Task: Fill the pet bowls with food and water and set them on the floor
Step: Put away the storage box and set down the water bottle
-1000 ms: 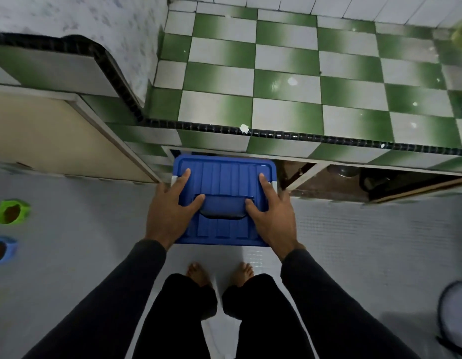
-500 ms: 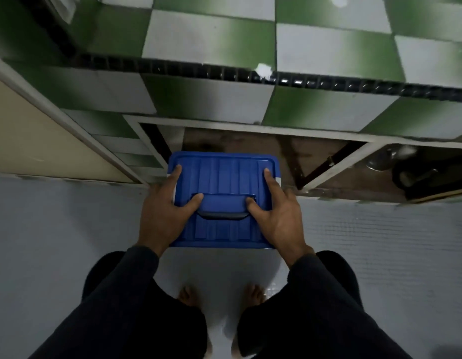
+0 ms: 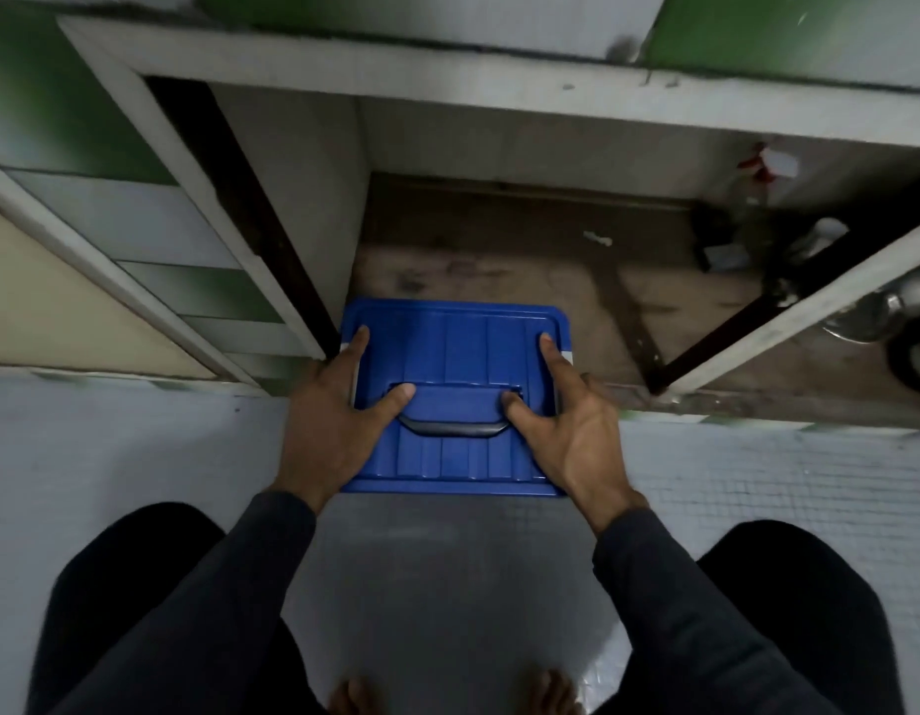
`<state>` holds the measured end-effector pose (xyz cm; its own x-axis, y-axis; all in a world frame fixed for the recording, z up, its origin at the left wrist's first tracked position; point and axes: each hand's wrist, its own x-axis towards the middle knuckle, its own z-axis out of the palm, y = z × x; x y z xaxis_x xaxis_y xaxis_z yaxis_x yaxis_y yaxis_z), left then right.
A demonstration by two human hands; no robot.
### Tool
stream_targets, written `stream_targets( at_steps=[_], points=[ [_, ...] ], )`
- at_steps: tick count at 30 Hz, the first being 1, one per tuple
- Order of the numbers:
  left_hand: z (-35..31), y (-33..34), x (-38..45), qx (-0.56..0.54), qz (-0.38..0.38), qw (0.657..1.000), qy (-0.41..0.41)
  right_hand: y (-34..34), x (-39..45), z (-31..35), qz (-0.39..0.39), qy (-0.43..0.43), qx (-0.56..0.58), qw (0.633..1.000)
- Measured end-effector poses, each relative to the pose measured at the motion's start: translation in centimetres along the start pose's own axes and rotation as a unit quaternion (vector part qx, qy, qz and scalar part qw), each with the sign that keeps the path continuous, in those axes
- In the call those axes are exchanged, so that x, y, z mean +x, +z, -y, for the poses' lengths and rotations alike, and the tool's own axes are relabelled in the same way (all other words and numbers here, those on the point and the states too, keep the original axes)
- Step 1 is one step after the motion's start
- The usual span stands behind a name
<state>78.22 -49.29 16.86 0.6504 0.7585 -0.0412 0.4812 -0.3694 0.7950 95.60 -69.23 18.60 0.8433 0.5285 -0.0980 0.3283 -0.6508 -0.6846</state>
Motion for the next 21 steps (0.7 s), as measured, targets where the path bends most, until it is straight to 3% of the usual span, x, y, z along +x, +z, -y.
stream_targets(
  at_steps=[9,15,21],
  points=[
    [2.8,1.9,3.1,0.047,-0.016,0.999,-0.002,2.3,3.1,-1.6,0.008,0.004,-0.016,1.000],
    [4.6,4.1,6.1,0.081,-0.007,0.997,-0.006,5.2,6.4,-3.7,0.005,0.029,0.031,0.999],
    [5.1,5.8,9.3,0.058,0.008,0.998,0.001,6.9,10.2,-4.9,-0.011,0.020,0.021,1.000]
  ],
)
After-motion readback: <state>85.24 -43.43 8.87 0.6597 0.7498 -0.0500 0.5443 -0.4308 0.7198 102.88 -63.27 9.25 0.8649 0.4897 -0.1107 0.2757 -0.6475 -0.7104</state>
